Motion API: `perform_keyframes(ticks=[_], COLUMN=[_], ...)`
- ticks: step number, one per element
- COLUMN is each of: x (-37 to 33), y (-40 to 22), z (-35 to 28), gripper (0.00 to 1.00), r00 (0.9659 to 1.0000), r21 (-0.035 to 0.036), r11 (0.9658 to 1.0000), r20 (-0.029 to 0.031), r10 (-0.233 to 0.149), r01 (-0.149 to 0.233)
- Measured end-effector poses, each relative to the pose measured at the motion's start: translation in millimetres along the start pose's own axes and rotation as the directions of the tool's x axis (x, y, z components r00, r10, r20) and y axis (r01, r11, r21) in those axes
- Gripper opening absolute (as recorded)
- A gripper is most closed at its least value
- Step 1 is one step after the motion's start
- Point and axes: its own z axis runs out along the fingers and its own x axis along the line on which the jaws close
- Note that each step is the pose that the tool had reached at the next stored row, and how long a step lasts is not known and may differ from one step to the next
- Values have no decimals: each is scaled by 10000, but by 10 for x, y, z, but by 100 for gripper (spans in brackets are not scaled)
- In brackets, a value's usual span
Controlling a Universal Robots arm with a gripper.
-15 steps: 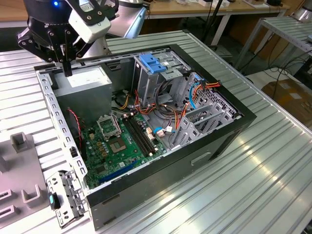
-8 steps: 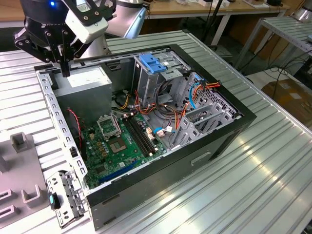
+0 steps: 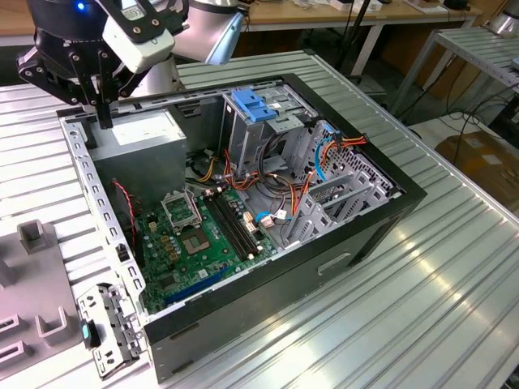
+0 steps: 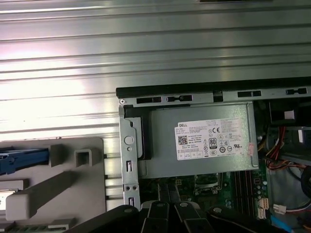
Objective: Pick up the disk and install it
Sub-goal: 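Reach for the disk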
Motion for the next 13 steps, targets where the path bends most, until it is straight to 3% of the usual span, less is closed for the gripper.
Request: perform_keyframes(ticks=[13], x=[127], y=[-10], z=[-3], gripper=[11], r00=[10000], r21=[0], r11=[10000], r20=[0], r10=[0], r01=[0])
